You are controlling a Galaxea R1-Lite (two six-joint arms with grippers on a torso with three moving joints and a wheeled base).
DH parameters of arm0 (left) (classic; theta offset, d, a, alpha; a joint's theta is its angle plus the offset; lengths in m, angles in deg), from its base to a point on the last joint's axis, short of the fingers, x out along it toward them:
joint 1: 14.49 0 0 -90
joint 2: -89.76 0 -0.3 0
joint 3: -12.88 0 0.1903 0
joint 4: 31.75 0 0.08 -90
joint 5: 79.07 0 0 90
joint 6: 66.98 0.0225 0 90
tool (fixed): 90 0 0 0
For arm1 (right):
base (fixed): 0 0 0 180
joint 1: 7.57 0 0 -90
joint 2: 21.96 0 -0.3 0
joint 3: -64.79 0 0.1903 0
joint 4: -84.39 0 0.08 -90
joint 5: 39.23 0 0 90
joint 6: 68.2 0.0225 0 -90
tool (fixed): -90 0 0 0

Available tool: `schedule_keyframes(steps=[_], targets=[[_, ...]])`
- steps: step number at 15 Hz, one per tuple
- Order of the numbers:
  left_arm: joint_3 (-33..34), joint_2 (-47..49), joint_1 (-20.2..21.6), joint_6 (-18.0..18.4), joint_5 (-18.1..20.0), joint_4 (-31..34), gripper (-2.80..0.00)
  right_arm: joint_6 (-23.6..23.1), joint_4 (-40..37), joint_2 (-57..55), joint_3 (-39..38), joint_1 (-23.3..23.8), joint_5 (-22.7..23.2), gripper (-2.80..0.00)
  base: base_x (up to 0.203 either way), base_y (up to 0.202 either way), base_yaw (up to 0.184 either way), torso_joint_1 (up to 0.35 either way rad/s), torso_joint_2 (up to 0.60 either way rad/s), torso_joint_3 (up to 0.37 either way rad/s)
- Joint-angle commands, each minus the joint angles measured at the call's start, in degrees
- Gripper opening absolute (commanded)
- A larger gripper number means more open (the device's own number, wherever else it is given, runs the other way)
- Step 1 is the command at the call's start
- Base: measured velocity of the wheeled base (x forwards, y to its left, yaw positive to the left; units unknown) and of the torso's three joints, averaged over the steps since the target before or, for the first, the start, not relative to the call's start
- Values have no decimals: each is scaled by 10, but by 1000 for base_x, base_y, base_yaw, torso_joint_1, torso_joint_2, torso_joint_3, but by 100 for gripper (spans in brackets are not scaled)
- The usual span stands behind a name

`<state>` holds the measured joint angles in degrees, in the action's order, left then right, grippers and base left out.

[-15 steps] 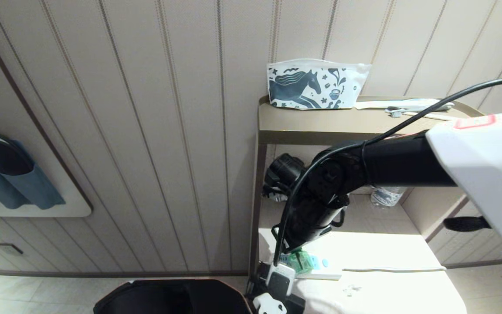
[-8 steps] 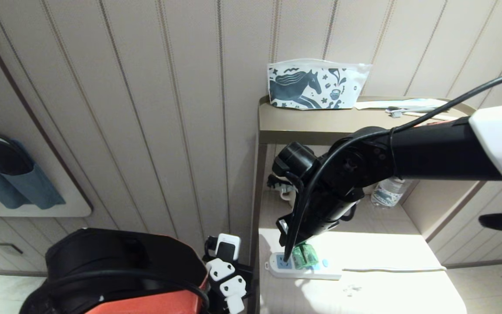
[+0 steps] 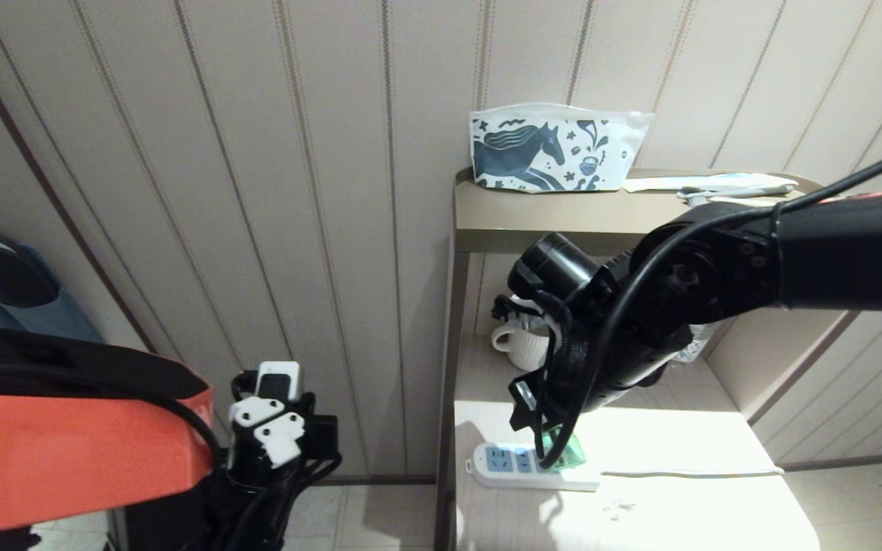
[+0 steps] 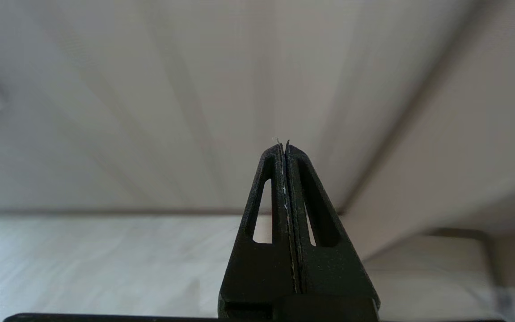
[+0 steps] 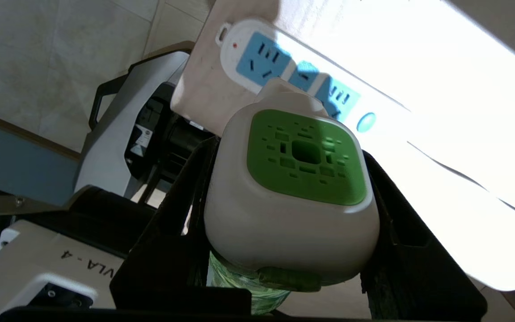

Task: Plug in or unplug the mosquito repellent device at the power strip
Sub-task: Place the mosquito repellent liquid on the table

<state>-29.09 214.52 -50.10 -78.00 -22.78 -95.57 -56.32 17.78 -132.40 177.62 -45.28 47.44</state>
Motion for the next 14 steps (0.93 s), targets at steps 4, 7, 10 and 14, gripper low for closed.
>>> schedule_keyframes(steps=[4,7,10,14], targets=[[136,-199,161,24,66,-24,-280,0,1,108,-83,0,0,-280,0,0,0,0,0,0],[174,-329,269,53,131,-6,-280,0,1,166,-138,-1,0,-280,0,0,0,0,0,0],[182,-463,313,65,169,70,-280,2,3,198,-176,-4,1,-280,0,0,0,0,0,0],[180,-685,325,81,183,262,-280,21,3,225,-192,-9,1,-280,0,0,0,0,0,0]])
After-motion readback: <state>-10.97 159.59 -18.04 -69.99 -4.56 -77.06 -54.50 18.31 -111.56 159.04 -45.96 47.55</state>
